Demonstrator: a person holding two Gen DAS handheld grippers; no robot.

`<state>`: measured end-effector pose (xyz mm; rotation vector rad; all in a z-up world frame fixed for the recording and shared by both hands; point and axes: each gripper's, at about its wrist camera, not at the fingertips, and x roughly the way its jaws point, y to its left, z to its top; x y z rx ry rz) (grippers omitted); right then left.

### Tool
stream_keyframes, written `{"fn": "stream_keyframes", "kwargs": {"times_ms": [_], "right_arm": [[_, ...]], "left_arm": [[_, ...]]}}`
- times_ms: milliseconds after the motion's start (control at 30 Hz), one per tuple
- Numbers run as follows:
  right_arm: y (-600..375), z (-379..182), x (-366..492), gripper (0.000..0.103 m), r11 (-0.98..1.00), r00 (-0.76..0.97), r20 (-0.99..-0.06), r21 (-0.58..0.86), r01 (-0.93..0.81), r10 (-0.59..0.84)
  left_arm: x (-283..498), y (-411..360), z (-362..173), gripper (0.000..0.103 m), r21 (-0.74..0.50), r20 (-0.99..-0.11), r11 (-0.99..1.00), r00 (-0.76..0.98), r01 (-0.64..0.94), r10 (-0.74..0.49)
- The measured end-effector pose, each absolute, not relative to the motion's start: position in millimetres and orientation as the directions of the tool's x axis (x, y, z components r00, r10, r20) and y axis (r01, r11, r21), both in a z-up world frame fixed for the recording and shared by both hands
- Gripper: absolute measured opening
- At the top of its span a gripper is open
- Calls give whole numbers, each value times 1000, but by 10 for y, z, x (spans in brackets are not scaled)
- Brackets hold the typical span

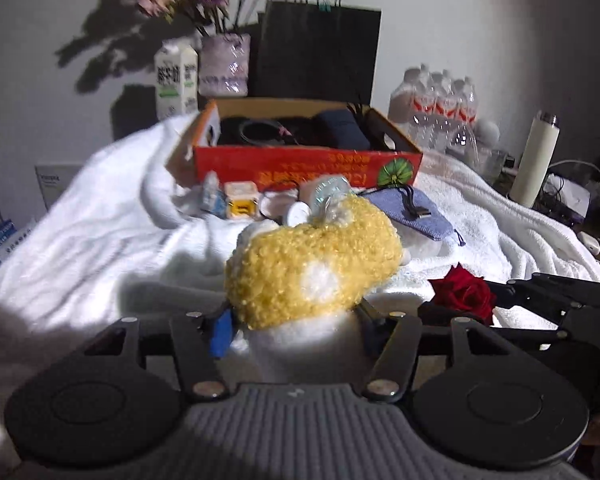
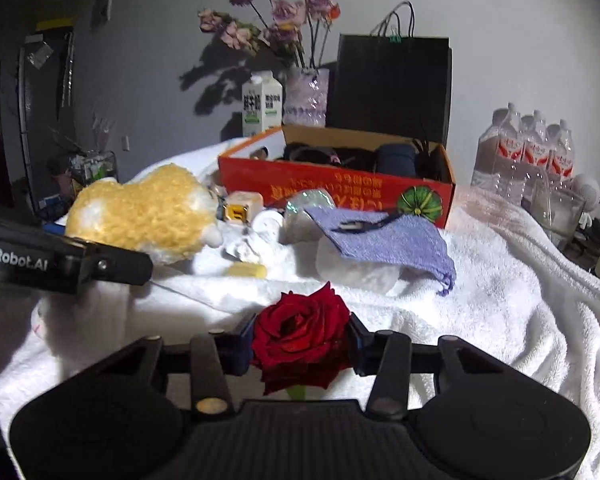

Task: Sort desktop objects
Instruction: 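Grasp the red rose with the right tool while the left tool grasps the plush sheep, then lower the rose and plush sheep into the orange box while both tools open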

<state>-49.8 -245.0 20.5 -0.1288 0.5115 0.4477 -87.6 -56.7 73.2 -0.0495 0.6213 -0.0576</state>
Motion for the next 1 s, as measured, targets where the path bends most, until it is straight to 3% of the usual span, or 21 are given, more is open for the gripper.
{"fn": "stream_keyframes", "kwargs": {"times_ms": [267,467,800,900,1000], "right_arm": [[-2490,552,-804,44,874,773,-441,57,-482,456],[-2582,654,-633,42,870,754,-440,164,-465,487],[-2584,1306,417,42,899,837,-328,154,-409,437],[-2478,1441,1034,42,897,820,-363,159,-413,442],[-2299,1486,1673,42,903,807,-407,143,-406,428]], "left_arm": [[-1086,-456,898,61,-89,-542,995,837,38,-80],[-814,-356,1104,61,-61,-524,998,850,26,-54],[728,-116,1515,61,-53,-541,997,837,56,-76],[1374,-123,1519,61,-64,-599,994,794,83,-105],[1984,-202,1423,61,10,-632,997,773,75,-52]]}}
